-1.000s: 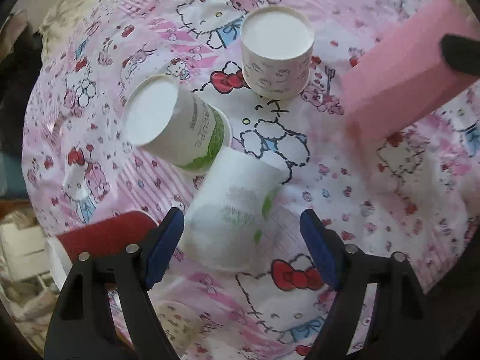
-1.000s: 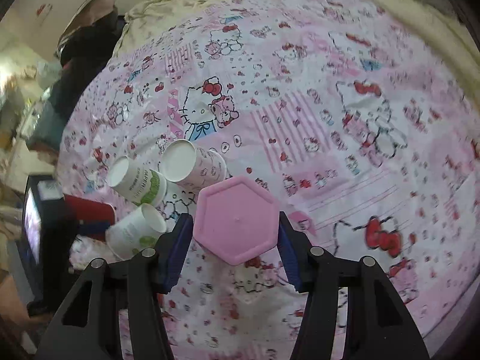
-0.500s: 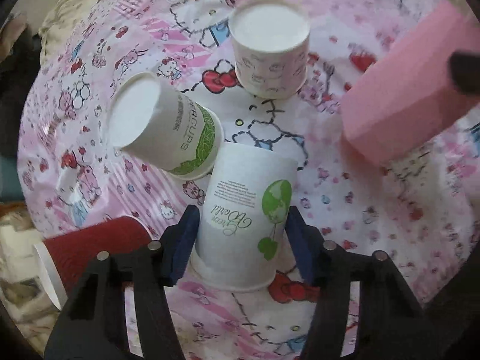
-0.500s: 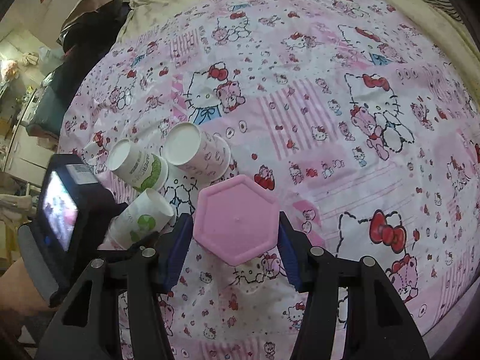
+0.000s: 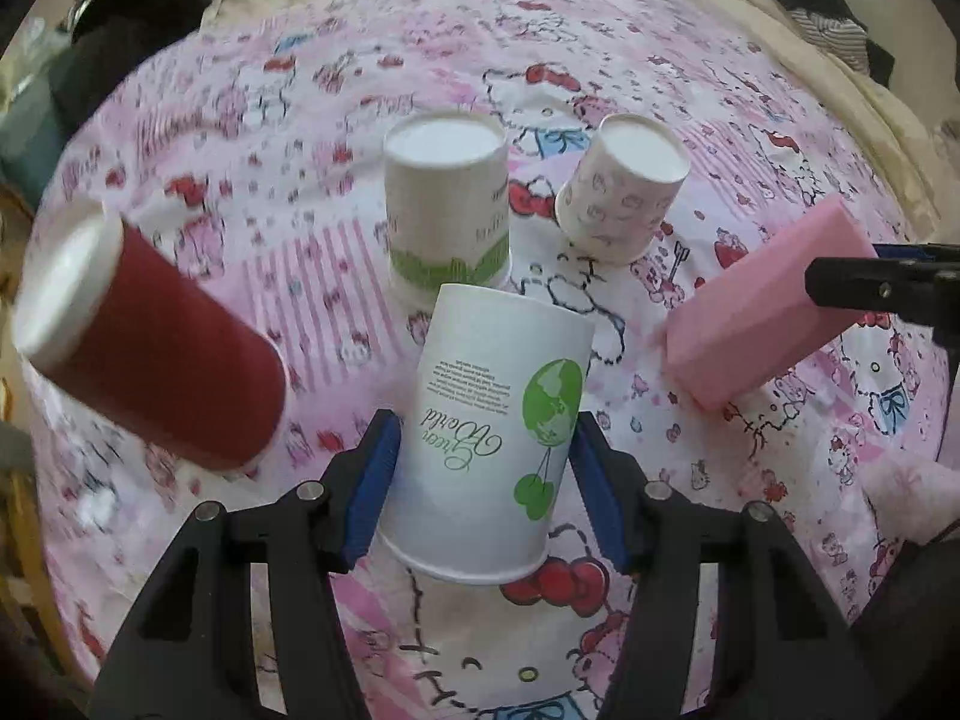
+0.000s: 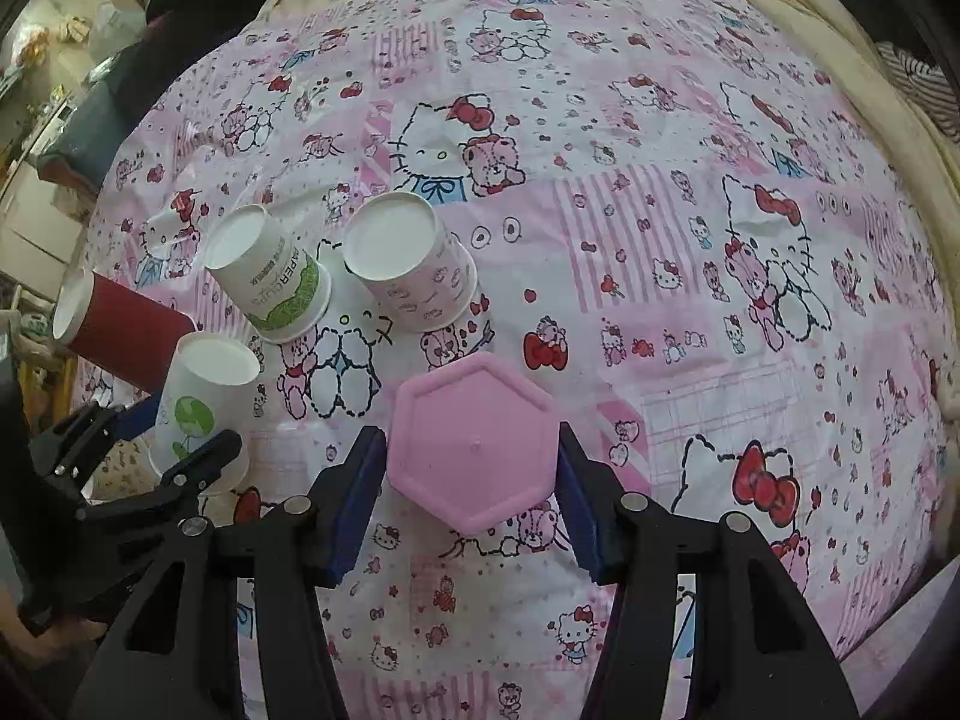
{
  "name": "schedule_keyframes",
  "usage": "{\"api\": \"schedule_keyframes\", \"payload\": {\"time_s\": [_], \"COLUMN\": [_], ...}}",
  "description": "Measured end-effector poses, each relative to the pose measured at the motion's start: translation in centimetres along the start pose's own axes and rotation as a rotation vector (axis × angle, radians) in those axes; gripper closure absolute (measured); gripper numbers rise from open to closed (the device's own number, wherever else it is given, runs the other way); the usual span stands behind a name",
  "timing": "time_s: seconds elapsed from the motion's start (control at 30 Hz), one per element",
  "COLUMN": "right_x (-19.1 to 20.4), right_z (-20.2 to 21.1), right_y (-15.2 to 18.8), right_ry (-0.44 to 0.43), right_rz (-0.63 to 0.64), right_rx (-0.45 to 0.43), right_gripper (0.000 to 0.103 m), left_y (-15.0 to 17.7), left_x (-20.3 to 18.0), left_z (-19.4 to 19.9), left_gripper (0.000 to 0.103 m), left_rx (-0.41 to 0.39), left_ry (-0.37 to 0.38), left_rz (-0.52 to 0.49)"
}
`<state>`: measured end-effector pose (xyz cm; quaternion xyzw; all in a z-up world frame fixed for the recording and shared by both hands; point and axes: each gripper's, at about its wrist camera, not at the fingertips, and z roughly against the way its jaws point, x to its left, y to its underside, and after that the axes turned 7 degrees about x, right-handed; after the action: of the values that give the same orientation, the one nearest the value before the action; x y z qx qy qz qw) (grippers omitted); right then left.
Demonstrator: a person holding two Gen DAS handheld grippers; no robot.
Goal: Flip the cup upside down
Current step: 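Set the pink cup down with the right tool while the left tool flips the cherry cup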
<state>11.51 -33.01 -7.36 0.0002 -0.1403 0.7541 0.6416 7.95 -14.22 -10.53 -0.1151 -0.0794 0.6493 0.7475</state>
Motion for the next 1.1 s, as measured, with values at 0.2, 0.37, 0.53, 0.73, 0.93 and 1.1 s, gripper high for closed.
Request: {"api": "schedule_keyframes", "payload": {"time_s": [0.2,0.37,0.53,0.73,0.93,1.1], "right_x": [0.9,2.2,2.5,2.9,2.8,3.0], "right_z": [-0.3,-1.0,-1.3,-1.2,-0.7,-0.6], "right_y": [-0.1,-0.3,-0.4,-0.1,-0.1,0.0], "right_ry": [-0.027,-0.018,-0.028,-0.018,-0.031,-0.042], "right_rz": [0.025,0.067,0.071,0.086,0.074,0.074], "right_rx": [-0.002,0.008,0.02,0.016,-0.001,-0.001], "right_gripper": [0.046,0.046,0.044,0.036,0.029,0.029], "left_y": [1.4,2.3,3.4,4.8,6.6,6.9], "left_x": [-0.1,0.4,0.3,0.6,1.7,2.2], "left_z": [0.1,0.5,0.8,1.0,0.4,0.7], "left_gripper": [0.048,0.048,0.047,0.045,0.045,0.043], "left_rx": [-0.034,-0.025,-0.013,0.017,0.048,0.071], "left_ry": [-0.019,-0.022,-0.025,-0.016,-0.026,0.006], "left_rz": [-0.03,-0.03,-0.047,-0.042,-0.017,0.002]}}
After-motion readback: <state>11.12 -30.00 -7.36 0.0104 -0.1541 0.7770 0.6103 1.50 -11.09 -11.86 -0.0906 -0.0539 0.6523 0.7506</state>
